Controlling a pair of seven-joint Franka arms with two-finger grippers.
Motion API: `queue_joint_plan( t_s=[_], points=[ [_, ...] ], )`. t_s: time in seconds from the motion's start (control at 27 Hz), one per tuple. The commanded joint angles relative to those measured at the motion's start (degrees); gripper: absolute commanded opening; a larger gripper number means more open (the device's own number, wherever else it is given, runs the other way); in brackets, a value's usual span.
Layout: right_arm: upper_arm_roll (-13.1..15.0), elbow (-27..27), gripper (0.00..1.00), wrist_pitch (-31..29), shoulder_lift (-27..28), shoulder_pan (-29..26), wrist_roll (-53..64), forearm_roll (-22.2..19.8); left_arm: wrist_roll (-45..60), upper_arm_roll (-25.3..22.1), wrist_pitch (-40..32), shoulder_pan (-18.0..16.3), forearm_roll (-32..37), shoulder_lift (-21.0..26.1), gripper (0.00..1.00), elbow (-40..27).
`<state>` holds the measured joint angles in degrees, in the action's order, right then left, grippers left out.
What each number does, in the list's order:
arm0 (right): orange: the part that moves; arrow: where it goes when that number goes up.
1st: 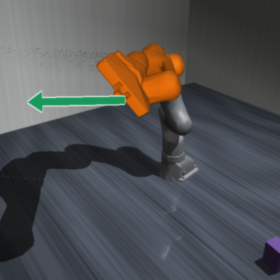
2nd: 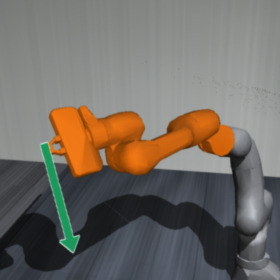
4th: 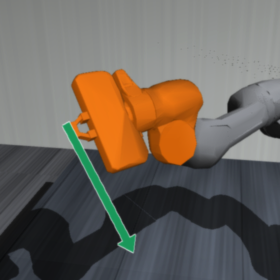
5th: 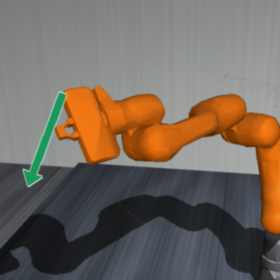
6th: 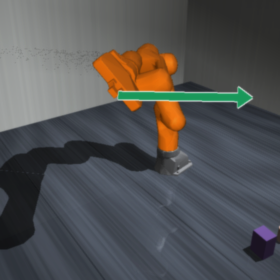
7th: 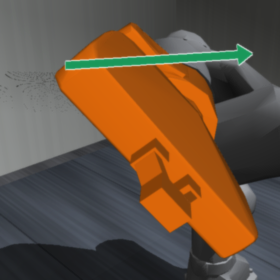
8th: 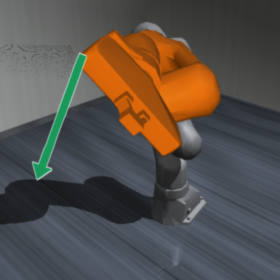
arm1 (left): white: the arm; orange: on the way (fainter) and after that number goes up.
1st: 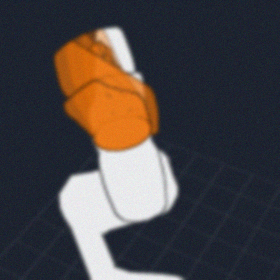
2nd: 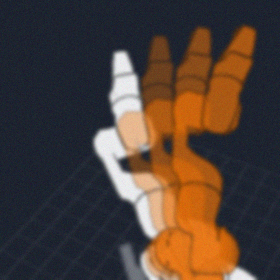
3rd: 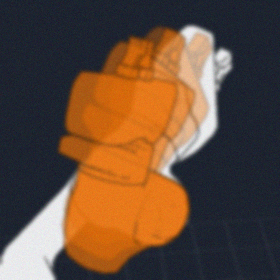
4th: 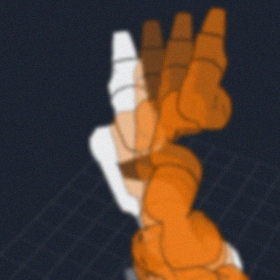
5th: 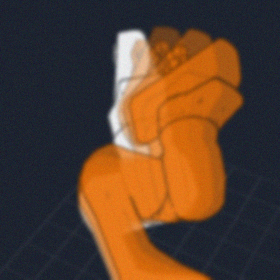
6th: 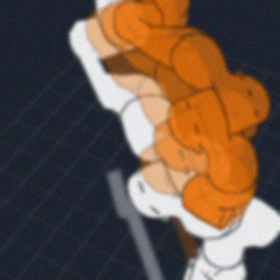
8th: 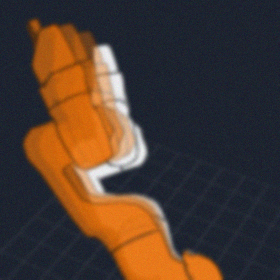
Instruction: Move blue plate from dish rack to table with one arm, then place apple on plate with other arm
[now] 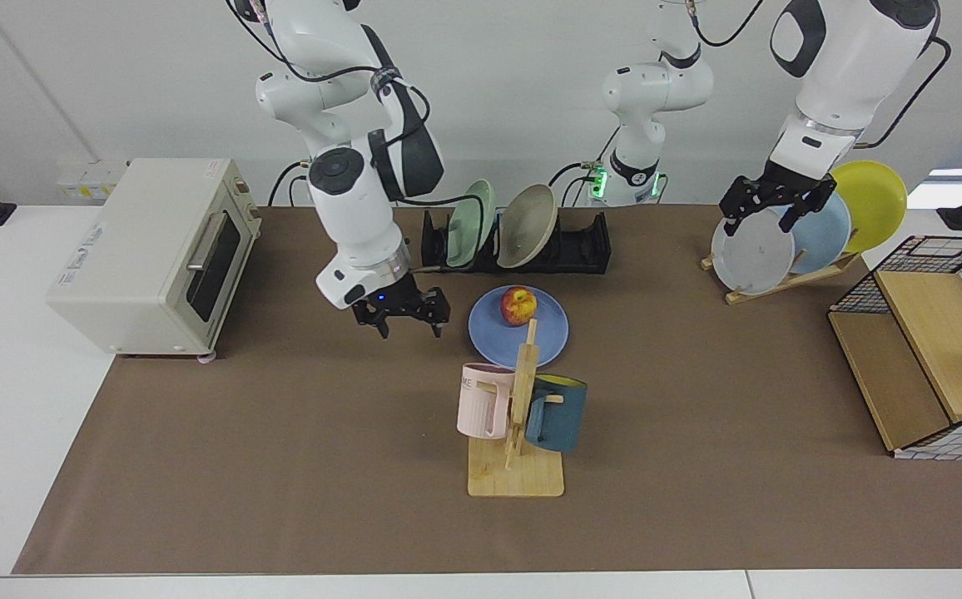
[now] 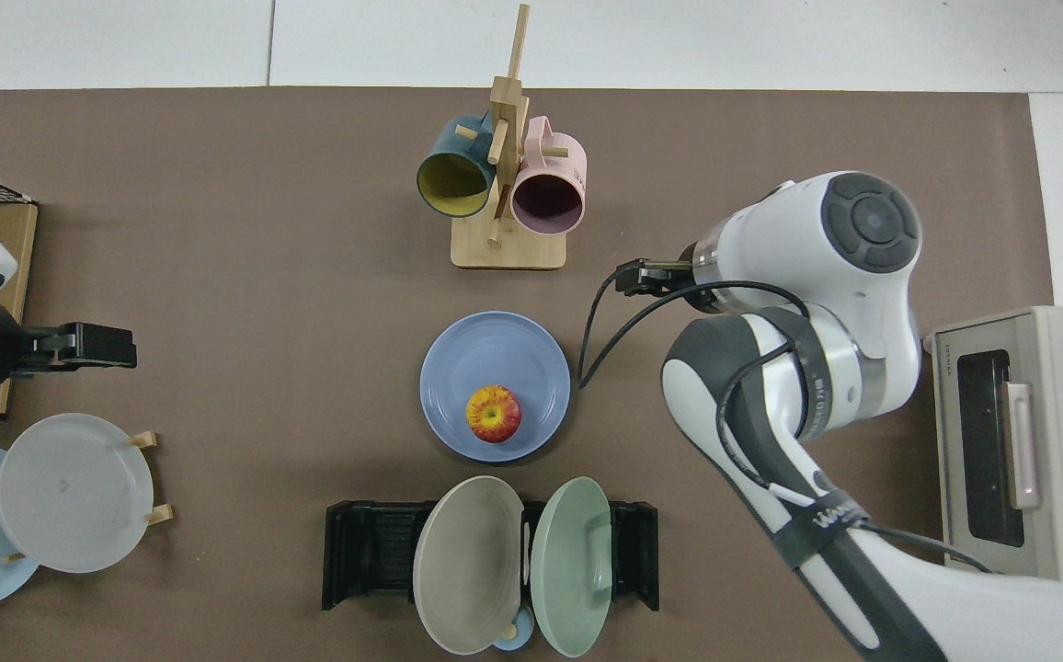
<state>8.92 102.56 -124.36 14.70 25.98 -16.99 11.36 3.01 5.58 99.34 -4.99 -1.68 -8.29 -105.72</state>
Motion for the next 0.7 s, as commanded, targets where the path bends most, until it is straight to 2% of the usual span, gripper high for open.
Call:
queue_joint_plan(
  t_s=[0.0,0.15,0.22,0.48,0.67],
  points=[
    [-0.9,0.2,1.0,0.6,-1.3,-5.2,8.3,-3.1,-0.1,-0.8,1.3,0.7,-0.2,-1.3,1.0,-1.7],
    [-0.9,-0.5,1.0,1.0,-2.6,-9.5,13.8,-3.9,-0.1,-0.7,1.3,0.7,-0.2,-1.2,1.0,-1.7],
    [-0.9,-0.4,1.0,2.4,-3.7,-11.0,17.5,-6.0,-0.1,-0.7,1.3,0.7,-0.3,-1.2,1.0,-1.7],
    [-1.0,-0.3,1.0,11.3,-9.6,-14.5,21.5,-9.5,-0.1,-0.7,1.4,0.5,-0.8,-1.2,1.0,-1.7],
    [-1.1,0.5,1.0,16.4,-14.8,-15.3,20.8,-9.6,-0.4,-0.7,1.4,0.9,-0.7,-1.2,1.0,-1.7]
  ],
)
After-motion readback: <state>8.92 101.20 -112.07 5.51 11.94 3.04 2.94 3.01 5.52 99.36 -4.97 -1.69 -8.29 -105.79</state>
